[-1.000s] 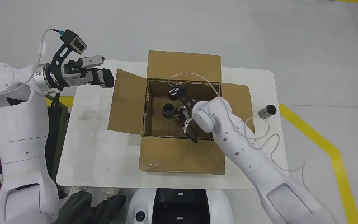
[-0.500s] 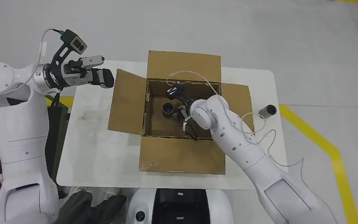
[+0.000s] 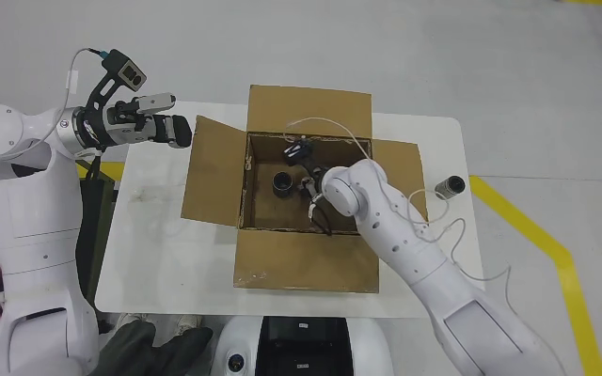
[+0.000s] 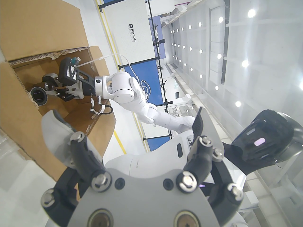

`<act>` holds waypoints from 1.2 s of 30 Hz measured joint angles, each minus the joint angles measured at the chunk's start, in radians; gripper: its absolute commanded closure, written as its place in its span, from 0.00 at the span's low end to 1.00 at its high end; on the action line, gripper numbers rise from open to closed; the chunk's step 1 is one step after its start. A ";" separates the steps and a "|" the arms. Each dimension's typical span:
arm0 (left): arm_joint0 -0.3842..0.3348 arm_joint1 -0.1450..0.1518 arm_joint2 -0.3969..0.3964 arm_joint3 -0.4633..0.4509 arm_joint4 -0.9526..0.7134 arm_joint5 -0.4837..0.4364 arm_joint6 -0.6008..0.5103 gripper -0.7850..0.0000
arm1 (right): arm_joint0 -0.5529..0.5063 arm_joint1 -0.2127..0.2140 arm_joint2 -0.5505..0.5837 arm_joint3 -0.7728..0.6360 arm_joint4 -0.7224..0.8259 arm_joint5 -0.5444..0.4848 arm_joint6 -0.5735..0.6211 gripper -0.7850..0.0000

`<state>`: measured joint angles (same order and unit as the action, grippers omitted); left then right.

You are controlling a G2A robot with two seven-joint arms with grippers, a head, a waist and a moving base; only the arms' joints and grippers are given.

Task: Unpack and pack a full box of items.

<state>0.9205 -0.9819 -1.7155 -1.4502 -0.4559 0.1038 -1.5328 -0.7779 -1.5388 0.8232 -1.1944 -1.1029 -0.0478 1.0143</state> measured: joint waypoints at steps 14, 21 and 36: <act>0.000 0.000 0.000 0.000 0.000 0.000 0.000 0.00 | -0.136 0.042 0.096 -0.245 -0.049 -0.006 0.042 1.00; 0.000 0.000 0.000 0.000 0.000 0.000 0.000 0.00 | -0.196 0.058 0.144 -0.345 -0.052 -0.008 0.048 1.00; 0.000 0.000 0.000 0.000 0.000 0.000 0.000 0.00 | -0.331 0.082 0.244 -0.548 0.006 0.042 -0.024 1.00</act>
<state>0.9205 -0.9819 -1.7155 -1.4502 -0.4559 0.1038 -1.5328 -1.1086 -1.4571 1.0674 -1.7428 -1.0965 -0.0058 0.9901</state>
